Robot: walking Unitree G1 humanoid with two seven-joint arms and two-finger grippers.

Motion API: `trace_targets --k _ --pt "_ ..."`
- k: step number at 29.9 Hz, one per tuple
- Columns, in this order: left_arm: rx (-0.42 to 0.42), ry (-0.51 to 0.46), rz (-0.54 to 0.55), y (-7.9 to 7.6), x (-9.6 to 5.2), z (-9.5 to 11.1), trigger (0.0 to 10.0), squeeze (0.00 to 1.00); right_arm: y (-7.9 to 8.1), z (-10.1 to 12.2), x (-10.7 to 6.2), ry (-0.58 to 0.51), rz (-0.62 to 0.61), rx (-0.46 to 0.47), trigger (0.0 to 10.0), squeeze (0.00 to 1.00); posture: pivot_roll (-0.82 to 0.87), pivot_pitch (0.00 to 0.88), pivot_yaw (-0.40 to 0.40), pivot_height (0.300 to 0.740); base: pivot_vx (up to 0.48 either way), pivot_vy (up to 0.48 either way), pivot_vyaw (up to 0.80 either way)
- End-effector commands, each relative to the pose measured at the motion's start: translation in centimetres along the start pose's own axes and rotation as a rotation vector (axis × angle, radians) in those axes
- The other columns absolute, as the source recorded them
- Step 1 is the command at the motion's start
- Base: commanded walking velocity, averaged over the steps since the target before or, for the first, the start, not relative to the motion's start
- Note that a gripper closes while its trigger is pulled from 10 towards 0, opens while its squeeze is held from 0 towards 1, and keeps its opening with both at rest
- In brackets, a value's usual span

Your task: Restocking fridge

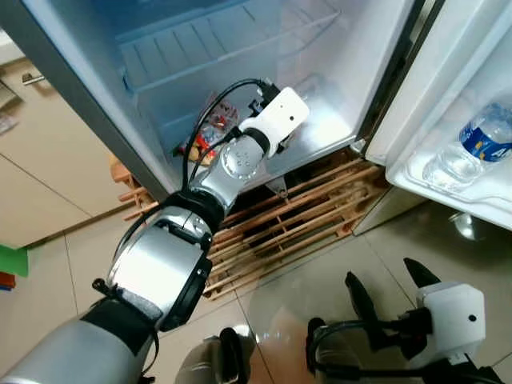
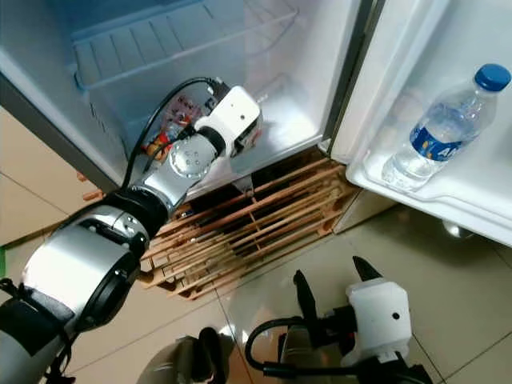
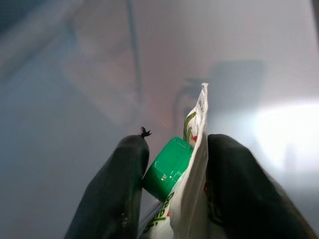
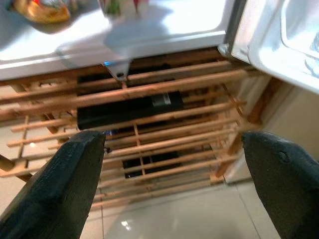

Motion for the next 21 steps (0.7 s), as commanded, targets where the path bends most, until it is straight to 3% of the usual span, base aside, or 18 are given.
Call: trace_targets --k 1,4,5,6,7,9,10,20,21 --pt "0.109 -0.080 0.056 1.5 0.4 1.5 10.0 1.00 -0.2 0.0 -0.3 0.009 -0.015 -0.003 10.0 0.00 -0.37 0.314 0.089 0.740 0.000 0.000 0.00" --pt "0.118 -0.093 0.069 2.0 0.5 1.8 10.0 1.00 -0.1 -0.1 -0.4 0.013 -0.012 -0.005 10.0 0.00 -0.37 0.316 0.089 0.740 0.000 0.000 0.00" --pt "0.107 -0.100 0.105 3.2 0.6 2.0 10.0 1.00 0.0 -0.1 -0.4 0.015 -0.014 -0.006 10.0 0.00 -0.37 0.317 0.091 0.740 0.000 0.000 0.00" --pt "0.107 -0.100 0.105 3.2 0.6 2.0 10.0 1.00 0.0 -0.1 -0.4 0.015 -0.014 -0.006 10.0 0.00 -0.37 0.317 0.091 0.740 0.000 0.000 0.00" --pt "0.052 -0.085 0.147 4.6 0.7 1.8 10.0 1.00 0.0 -0.2 -0.4 0.016 -0.017 -0.005 10.0 0.00 -0.37 0.316 0.089 0.740 0.000 0.000 0.00" --pt "0.018 -0.072 0.161 5.2 0.7 1.6 10.0 1.00 0.0 -0.2 -0.4 0.017 -0.019 -0.005 10.0 0.00 -0.37 0.316 0.089 0.740 0.000 0.000 0.00" --pt "-0.038 -0.052 0.169 5.5 0.6 1.2 10.0 1.00 0.0 -0.3 -0.4 0.019 -0.019 -0.004 10.0 0.00 -0.37 0.316 0.089 0.740 0.000 0.000 0.00" --pt "-0.282 0.010 0.145 4.4 0.1 -0.8 10.0 1.00 0.0 -0.6 -0.2 0.025 -0.016 -0.003 10.0 0.00 -0.35 0.306 0.096 0.740 0.000 0.000 0.00" --pt "-0.330 -0.004 0.125 4.0 0.0 -0.7 10.0 0.86 -0.1 -0.6 -0.1 0.024 -0.020 -0.001 10.0 0.00 -0.35 0.303 0.097 0.740 0.000 0.000 0.00"
Point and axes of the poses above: a point about 5 cm out from each wrist's last joint towards the gripper, its own x axis pointing out of the wrist towards the gripper, its own z axis along the axis of the wrist's last joint, y = z × x, the point moved 4 cm from there along x, pointing out of the wrist towards the gripper, and after that the axes turned 10 degrees about x, right-handed, at the moved point
